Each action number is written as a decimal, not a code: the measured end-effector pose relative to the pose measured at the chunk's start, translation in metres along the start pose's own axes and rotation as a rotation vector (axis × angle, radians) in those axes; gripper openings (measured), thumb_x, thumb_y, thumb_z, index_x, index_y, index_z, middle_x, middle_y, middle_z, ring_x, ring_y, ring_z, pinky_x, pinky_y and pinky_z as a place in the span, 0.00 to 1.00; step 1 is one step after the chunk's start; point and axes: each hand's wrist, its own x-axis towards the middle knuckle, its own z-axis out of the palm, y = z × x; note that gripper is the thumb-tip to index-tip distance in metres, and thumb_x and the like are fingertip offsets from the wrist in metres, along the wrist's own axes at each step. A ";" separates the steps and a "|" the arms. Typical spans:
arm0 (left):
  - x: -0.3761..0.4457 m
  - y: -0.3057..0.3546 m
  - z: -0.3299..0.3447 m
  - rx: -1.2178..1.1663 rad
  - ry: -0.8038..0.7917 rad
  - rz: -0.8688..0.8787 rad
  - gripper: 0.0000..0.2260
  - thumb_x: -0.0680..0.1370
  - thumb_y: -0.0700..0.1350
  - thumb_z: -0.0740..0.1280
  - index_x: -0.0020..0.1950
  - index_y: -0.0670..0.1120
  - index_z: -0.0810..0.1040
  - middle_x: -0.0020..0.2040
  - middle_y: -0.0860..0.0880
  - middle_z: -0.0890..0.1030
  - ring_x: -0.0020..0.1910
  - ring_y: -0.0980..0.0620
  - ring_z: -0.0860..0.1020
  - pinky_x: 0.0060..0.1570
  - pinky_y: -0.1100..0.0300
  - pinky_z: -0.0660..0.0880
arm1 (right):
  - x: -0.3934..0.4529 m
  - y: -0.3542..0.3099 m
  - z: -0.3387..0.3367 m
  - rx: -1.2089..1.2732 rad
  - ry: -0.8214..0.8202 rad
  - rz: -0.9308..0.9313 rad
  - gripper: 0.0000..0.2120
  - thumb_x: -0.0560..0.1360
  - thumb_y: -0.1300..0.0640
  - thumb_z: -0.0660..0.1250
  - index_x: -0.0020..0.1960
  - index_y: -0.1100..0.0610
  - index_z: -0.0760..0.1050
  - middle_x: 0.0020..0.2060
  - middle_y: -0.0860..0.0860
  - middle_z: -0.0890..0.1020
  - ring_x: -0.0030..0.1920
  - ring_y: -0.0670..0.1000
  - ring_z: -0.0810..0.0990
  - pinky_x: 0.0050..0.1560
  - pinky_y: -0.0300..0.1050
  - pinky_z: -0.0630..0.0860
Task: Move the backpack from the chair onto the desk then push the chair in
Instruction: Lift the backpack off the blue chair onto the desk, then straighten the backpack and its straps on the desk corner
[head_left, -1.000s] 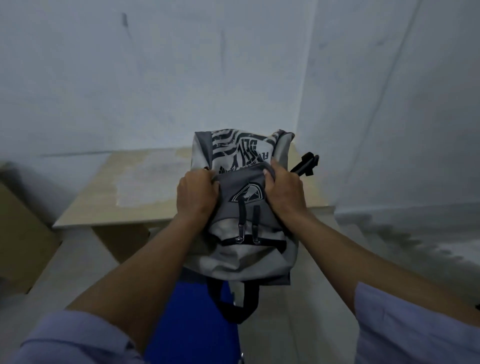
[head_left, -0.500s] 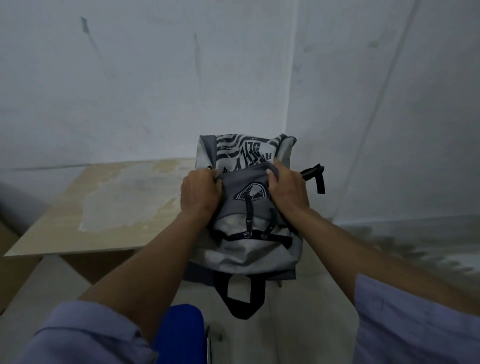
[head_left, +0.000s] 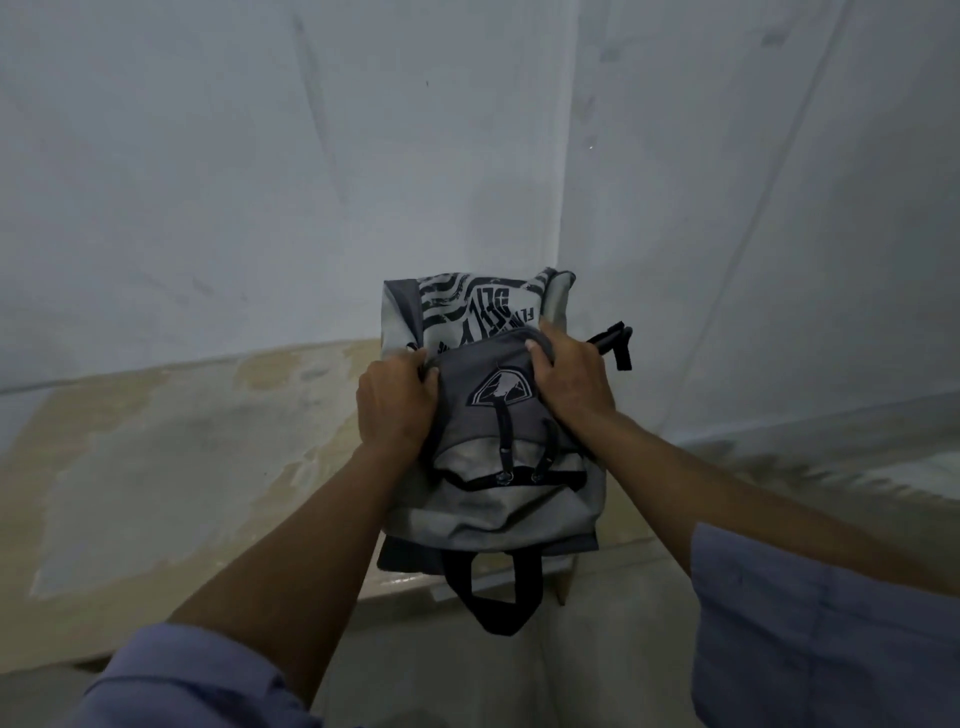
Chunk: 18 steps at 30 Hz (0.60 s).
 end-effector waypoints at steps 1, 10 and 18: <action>0.011 -0.004 0.011 -0.005 -0.007 -0.008 0.07 0.78 0.47 0.69 0.49 0.45 0.85 0.41 0.40 0.85 0.40 0.38 0.82 0.39 0.52 0.74 | 0.011 0.007 0.007 -0.001 -0.002 -0.008 0.17 0.82 0.53 0.62 0.69 0.56 0.76 0.50 0.63 0.85 0.49 0.64 0.83 0.46 0.51 0.79; 0.102 -0.023 0.123 0.001 -0.042 -0.058 0.08 0.79 0.46 0.68 0.54 0.45 0.84 0.42 0.40 0.86 0.40 0.38 0.82 0.38 0.52 0.76 | 0.116 0.086 0.086 -0.005 -0.078 -0.009 0.18 0.83 0.54 0.62 0.70 0.58 0.75 0.55 0.63 0.84 0.53 0.64 0.82 0.48 0.52 0.79; 0.154 -0.026 0.205 -0.042 -0.057 -0.096 0.09 0.80 0.44 0.68 0.57 0.45 0.83 0.42 0.41 0.86 0.38 0.39 0.83 0.36 0.53 0.77 | 0.179 0.150 0.128 -0.053 -0.124 -0.033 0.18 0.83 0.54 0.62 0.71 0.59 0.74 0.54 0.63 0.84 0.50 0.64 0.83 0.46 0.51 0.79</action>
